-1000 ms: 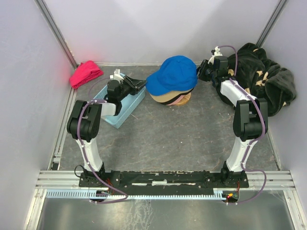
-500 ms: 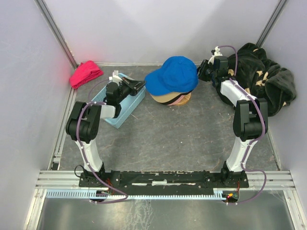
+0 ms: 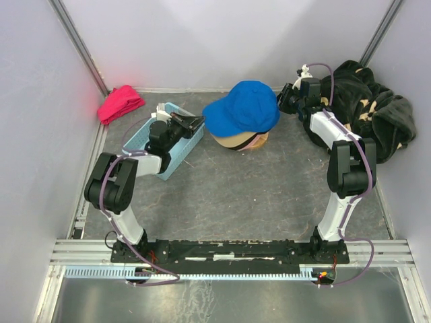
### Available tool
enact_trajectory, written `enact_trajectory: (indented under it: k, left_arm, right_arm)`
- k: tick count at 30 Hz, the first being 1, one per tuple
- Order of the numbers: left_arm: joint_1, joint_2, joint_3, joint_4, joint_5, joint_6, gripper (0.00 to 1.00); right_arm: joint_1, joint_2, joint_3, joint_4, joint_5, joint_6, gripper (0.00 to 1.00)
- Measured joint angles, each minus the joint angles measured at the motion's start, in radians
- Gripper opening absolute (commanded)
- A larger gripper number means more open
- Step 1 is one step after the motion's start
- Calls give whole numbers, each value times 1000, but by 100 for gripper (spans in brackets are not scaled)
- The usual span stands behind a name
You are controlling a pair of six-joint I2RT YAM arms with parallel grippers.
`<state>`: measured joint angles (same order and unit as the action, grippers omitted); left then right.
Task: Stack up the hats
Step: Stack the hat on the hat.
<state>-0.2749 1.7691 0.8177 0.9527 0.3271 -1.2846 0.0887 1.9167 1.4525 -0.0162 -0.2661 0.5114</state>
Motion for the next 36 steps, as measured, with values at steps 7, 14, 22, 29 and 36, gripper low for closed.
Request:
enact_trajectory:
  k: [7, 14, 22, 29, 36]
  left_arm:
    - [-51, -55, -92, -14, -116, -42, 3]
    - [-87, -55, -134, -21, -190, -77, 3]
    - [-118, -55, -128, -75, -248, -80, 3]
    - [-135, -55, -118, -113, -274, -79, 3]
    - [-137, -57, -103, -153, -275, -76, 18]
  right_arm:
    - [-1, 0, 6, -11, 4, 0, 37]
    - [-1, 0, 19, -40, 29, -5, 34]
    - [-1, 14, 24, -57, 35, -4, 32]
    - [-1, 20, 24, -51, 35, -4, 32]
    - [-1, 22, 26, -52, 35, -5, 37]
